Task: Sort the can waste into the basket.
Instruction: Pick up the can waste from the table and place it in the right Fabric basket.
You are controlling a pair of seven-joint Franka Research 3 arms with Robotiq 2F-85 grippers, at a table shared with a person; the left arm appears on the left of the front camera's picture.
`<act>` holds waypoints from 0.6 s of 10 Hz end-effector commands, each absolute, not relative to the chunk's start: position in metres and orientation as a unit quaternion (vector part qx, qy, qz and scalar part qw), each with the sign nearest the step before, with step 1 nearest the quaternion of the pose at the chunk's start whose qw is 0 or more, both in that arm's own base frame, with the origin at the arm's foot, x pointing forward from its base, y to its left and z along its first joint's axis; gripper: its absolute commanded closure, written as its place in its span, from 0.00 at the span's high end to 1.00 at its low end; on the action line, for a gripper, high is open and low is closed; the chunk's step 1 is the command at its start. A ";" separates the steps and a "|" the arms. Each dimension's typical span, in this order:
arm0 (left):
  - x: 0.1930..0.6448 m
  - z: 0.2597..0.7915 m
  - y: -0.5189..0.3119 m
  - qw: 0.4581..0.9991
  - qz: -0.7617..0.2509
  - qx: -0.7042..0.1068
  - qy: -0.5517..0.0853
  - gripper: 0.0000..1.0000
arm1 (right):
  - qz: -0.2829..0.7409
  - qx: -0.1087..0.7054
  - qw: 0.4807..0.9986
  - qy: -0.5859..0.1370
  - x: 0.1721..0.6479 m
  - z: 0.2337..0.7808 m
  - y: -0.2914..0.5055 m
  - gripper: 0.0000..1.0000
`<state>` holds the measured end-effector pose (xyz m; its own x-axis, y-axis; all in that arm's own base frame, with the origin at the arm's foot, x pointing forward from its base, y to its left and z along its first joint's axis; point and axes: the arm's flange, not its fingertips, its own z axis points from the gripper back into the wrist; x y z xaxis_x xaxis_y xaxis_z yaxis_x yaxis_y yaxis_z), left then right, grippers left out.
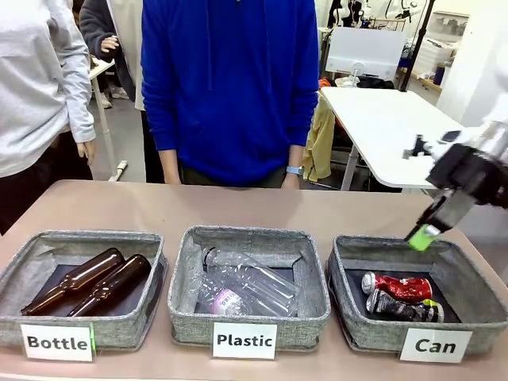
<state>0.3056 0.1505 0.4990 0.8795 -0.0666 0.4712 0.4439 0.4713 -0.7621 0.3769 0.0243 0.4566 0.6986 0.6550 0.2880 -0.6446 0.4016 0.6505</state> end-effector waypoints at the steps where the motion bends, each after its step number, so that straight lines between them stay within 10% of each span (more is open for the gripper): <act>1: 0.304 0.498 0.150 0.835 -0.157 -0.489 -0.195 0.98 | -0.070 0.753 0.606 -0.249 0.346 0.445 -0.015 1.00; 6: 0.304 0.498 0.150 0.835 -0.157 -0.489 -0.195 0.98 | -0.401 0.718 0.470 -0.320 0.316 0.432 -0.029 1.00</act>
<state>0.3055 0.1504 0.4989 0.8797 -0.0666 0.4709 0.4438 0.4712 -0.7623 0.3167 -0.0653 0.4192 0.9909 -0.0356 0.1299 -0.1276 0.0623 0.9899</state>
